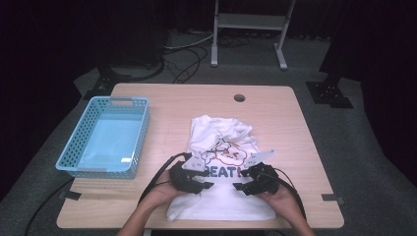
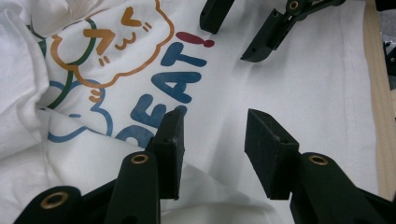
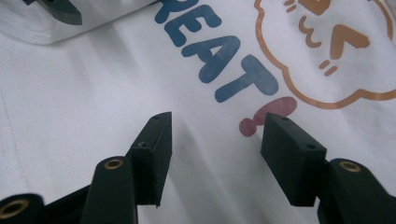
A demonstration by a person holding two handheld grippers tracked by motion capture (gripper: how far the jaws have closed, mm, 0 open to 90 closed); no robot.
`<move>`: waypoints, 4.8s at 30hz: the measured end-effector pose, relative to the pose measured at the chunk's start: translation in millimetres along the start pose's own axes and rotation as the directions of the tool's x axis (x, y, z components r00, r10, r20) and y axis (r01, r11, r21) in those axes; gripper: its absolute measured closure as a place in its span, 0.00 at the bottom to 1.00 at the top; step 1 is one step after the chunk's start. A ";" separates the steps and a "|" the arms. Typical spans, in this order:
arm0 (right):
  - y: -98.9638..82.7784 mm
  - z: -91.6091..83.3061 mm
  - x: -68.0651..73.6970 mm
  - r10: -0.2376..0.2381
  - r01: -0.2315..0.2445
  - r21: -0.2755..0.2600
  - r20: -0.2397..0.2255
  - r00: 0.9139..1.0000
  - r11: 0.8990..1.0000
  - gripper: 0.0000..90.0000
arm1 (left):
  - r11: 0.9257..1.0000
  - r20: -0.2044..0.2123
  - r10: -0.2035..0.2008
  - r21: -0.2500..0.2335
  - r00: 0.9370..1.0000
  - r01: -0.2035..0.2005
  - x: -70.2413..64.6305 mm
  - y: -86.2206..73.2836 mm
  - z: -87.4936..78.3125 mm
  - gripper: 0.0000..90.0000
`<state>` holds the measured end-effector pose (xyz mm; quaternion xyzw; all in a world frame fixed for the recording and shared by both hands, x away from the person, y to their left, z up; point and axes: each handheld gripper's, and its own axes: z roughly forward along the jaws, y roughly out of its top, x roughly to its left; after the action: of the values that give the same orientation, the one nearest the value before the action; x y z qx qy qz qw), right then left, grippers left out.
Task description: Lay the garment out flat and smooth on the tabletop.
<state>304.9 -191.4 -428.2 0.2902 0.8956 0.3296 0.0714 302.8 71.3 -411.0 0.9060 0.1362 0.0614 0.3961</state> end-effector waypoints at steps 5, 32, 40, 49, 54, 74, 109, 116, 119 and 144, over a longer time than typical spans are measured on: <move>-7.2 -2.0 6.5 -0.048 0.049 -0.012 0.040 0.998 0.999 0.45 | 1.000 -0.008 -0.005 -0.008 1.000 0.005 -5.5 -4.9 -3.1 0.62; -38.7 -21.4 17.1 -0.053 0.055 -0.057 0.034 0.998 0.997 0.46 | 0.994 0.101 0.036 0.099 0.994 -0.046 -21.2 7.6 30.4 0.60; -38.4 -21.5 16.6 -0.062 0.064 -0.053 0.032 0.998 0.997 0.45 | 0.993 0.035 -0.020 0.120 0.999 0.016 -2.7 -6.1 15.7 0.58; -39.7 -21.6 16.6 -0.061 0.063 -0.060 0.032 0.998 0.996 0.45 | 0.982 -0.066 -0.049 0.177 0.997 0.060 22.6 -23.1 -9.7 0.56; -39.0 -21.6 16.4 -0.063 0.065 -0.057 0.031 0.998 0.996 0.45 | 0.986 -0.095 -0.069 0.143 0.993 0.082 30.0 -27.6 -25.1 0.54; -38.1 -21.4 17.4 -0.054 0.055 -0.050 0.038 0.998 0.997 0.44 | 0.984 0.081 0.031 0.173 0.996 -0.045 2.0 -13.7 2.6 0.50; -37.0 -21.0 16.0 -0.060 0.061 -0.036 0.033 0.998 0.997 0.37 | 0.990 0.028 -0.028 0.137 0.999 0.024 13.5 -50.8 -34.6 0.46; -38.8 -22.8 14.5 -0.071 0.072 -0.032 0.023 0.997 0.997 0.36 | 0.989 0.001 -0.042 0.142 0.999 0.041 15.5 -58.3 -42.1 0.45; -39.9 -23.7 13.5 -0.077 0.077 -0.032 0.017 0.997 0.996 0.36 | 0.990 -0.010 -0.041 0.137 0.999 0.042 14.9 -63.1 -46.2 0.45; -17.3 -38.4 -7.9 -0.037 0.042 -0.065 0.075 0.996 0.997 0.31 | 1.000 -0.022 -0.024 -0.006 0.999 0.023 0.1 -47.4 -50.2 0.37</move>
<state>291.0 -227.6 -410.0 0.2820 0.8863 0.3469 0.1205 282.6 137.3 -411.7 0.9025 0.1510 0.0670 0.3979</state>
